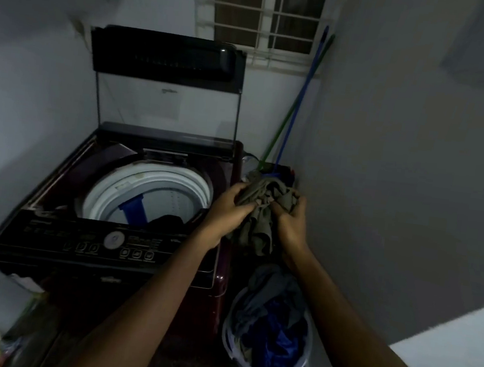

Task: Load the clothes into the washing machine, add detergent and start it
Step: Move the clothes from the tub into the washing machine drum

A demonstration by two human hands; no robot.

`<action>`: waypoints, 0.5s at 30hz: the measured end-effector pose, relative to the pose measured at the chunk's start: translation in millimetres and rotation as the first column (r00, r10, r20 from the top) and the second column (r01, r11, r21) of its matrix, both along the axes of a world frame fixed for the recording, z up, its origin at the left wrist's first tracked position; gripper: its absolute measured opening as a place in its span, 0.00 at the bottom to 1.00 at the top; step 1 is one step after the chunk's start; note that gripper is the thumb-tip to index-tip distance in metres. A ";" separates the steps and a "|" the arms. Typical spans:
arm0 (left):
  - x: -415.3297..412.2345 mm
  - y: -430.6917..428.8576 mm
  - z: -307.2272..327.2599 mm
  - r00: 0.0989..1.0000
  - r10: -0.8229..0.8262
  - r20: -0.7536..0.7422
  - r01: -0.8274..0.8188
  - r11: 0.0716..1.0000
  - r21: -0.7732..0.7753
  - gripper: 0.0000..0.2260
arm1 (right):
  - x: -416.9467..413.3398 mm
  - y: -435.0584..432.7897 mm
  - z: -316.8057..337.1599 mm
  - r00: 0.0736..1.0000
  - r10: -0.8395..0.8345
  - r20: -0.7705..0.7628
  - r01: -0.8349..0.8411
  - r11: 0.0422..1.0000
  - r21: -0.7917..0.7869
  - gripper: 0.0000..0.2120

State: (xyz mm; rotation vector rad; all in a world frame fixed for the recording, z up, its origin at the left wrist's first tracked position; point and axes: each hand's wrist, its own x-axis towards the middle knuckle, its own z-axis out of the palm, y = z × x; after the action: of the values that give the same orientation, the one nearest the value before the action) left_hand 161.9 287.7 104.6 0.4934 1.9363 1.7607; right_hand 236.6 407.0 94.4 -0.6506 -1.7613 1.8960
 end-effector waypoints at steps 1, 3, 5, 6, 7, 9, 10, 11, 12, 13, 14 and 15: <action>-6.0 -8.4 -4.8 0.999 0.043 -0.017 -0.043 0.999 -0.004 0.15 | -10.2 -9.5 0.3 1.000 -0.022 0.018 0.022 1.000 -0.016 0.18; -22.1 -26.1 -9.7 0.991 0.133 0.016 -0.133 0.991 0.026 0.08 | -33.6 -30.4 -3.2 0.997 -0.045 0.059 0.045 0.999 0.009 0.22; -44.2 -44.8 -12.8 0.967 0.255 0.012 -0.255 0.967 0.018 0.05 | -56.5 -52.8 -6.9 0.993 -0.006 0.118 0.001 0.999 0.043 0.23; -55.7 -54.0 -13.7 0.950 0.313 -0.001 -0.313 0.950 0.011 0.05 | -67.2 -64.7 -6.6 0.992 0.028 0.126 -0.033 0.999 0.042 0.23; -69.0 -64.2 -15.0 0.931 0.364 -0.015 -0.364 0.931 0.002 0.05 | -79.9 -76.9 -7.5 0.989 0.057 0.133 -0.064 0.997 0.045 0.21; -89.2 -76.9 -17.5 0.901 0.431 -0.050 -0.432 0.901 -0.025 0.07 | -97.0 -93.8 -6.6 0.983 0.098 0.157 -0.114 0.988 0.102 0.20; -102.4 -84.6 -19.3 0.887 0.457 -0.065 -0.460 0.887 -0.047 0.08 | -108.0 -103.8 -4.5 0.980 0.115 0.160 -0.137 0.982 0.132 0.21; -116.5 -91.1 -21.7 0.878 0.471 -0.087 -0.477 0.875 -0.080 0.08 | -118.8 -111.5 -3.0 0.978 0.126 0.169 -0.155 0.972 0.177 0.22; -131.2 -97.0 -24.8 0.884 0.452 -0.120 -0.466 0.875 -0.132 0.08 | -128.8 -118.0 -1.1 0.974 0.143 0.175 -0.181 0.957 0.226 0.23; -147.1 -103.7 -28.9 0.911 0.389 -0.138 -0.410 0.890 -0.200 0.10 | -138.8 -121.5 -1.2 0.970 0.172 0.174 -0.216 0.936 0.277 0.24; -161.6 -110.4 -32.8 0.949 0.289 -0.126 -0.313 0.911 -0.269 0.16 | -148.2 -123.3 -2.0 0.962 0.215 0.168 -0.259 0.914 0.313 0.25; -174.2 -117.2 -38.4 0.980 0.184 -0.078 -0.199 0.917 -0.344 0.24 | -156.2 -122.2 -4.1 0.945 0.260 0.199 -0.313 0.896 0.316 0.27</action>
State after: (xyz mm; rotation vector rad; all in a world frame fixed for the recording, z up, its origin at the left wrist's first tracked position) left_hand -12.3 170.5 66.1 0.2223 2.3342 1.4711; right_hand 80.4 284.8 90.3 -0.4303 -2.3289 1.6827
